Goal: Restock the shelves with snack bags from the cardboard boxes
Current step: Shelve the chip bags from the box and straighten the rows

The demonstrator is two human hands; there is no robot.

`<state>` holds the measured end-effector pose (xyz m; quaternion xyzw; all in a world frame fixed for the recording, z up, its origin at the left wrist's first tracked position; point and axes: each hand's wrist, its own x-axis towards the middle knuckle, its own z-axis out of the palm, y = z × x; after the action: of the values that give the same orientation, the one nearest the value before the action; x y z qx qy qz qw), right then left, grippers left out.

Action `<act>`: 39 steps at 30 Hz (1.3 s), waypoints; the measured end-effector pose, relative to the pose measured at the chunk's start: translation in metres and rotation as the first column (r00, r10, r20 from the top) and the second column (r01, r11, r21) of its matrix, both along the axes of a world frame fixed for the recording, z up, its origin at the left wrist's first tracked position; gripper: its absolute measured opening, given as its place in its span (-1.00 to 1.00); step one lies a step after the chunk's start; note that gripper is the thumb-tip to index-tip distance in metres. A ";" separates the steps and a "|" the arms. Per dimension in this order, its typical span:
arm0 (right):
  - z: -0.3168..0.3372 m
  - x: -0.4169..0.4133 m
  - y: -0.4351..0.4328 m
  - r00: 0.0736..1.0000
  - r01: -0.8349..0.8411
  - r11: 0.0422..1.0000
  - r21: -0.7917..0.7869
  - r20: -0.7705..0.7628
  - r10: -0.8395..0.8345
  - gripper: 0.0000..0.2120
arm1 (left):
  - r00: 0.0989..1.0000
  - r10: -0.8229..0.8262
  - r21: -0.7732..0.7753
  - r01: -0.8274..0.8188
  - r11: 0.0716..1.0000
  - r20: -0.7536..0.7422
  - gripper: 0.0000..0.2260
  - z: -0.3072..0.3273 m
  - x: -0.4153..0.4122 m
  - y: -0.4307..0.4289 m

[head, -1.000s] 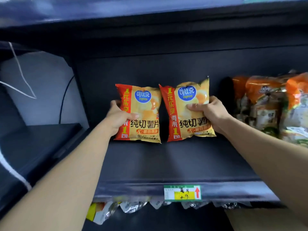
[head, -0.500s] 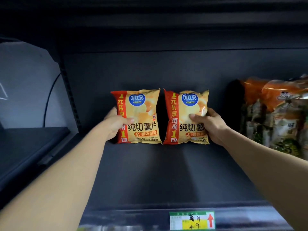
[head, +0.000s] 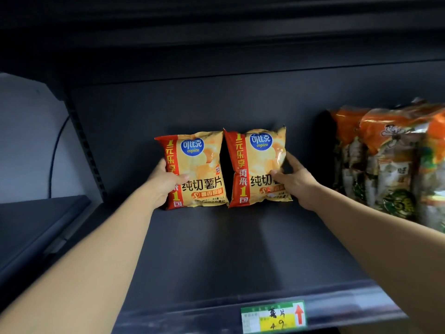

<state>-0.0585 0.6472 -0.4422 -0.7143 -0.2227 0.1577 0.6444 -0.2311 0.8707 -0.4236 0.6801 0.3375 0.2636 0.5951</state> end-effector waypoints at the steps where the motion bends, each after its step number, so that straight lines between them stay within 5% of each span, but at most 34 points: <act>1: 0.000 0.000 -0.003 0.999 -0.006 1.000 -0.027 0.038 0.007 -0.37 | 1.000 0.001 0.005 -0.001 1.000 -0.022 -0.51 0.001 0.001 -0.002; 4: -0.001 -0.004 -0.016 0.993 -0.002 0.995 -0.102 0.120 0.014 -0.15 | 0.994 0.063 0.032 -0.061 0.998 -0.085 -0.34 0.005 0.001 -0.010; 7: 0.003 -0.013 -0.032 0.987 0.005 0.993 -0.116 0.162 0.013 -0.15 | 0.977 0.188 0.100 -0.178 0.979 -0.099 -0.18 0.009 -0.008 -0.021; 16: 0.011 -0.053 -0.085 0.924 -0.099 0.975 -0.199 0.345 0.165 -0.33 | 0.930 0.356 0.449 -0.281 0.848 -0.091 -0.52 0.021 -0.024 -0.093; 20: 0.014 -0.061 -0.129 0.861 -0.084 0.946 -0.315 0.455 0.227 -0.41 | 0.962 0.259 0.517 -0.180 0.837 -0.086 -0.60 0.023 -0.018 -0.165; 27: 0.009 -0.073 -0.242 0.893 -0.086 0.920 -0.381 0.380 0.241 -0.78 | 0.975 -0.181 0.517 0.223 0.827 -0.131 -0.66 0.002 -0.002 -0.316; 30: -0.012 -0.077 -0.301 0.937 -0.168 0.876 -0.452 0.202 0.284 -0.91 | 0.856 -0.392 0.431 0.510 0.744 -0.337 -0.69 -0.032 0.004 -0.380; 33: -0.055 -0.070 -0.350 0.950 -0.203 0.734 -0.648 0.051 0.308 -0.94 | 0.655 -0.532 0.238 0.722 0.649 -0.536 -0.66 -0.081 0.010 -0.437; 39: -0.154 -0.059 -0.413 0.964 -0.225 0.344 -0.912 -0.155 0.217 -0.82 | 0.339 -0.649 -0.173 0.787 0.592 -0.681 -0.59 -0.185 0.020 -0.496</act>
<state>-0.1177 0.2346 -0.5960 -0.9137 -0.1891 0.3424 0.1103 -0.2113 0.3743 -0.6082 0.8546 0.1679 -0.2673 0.4122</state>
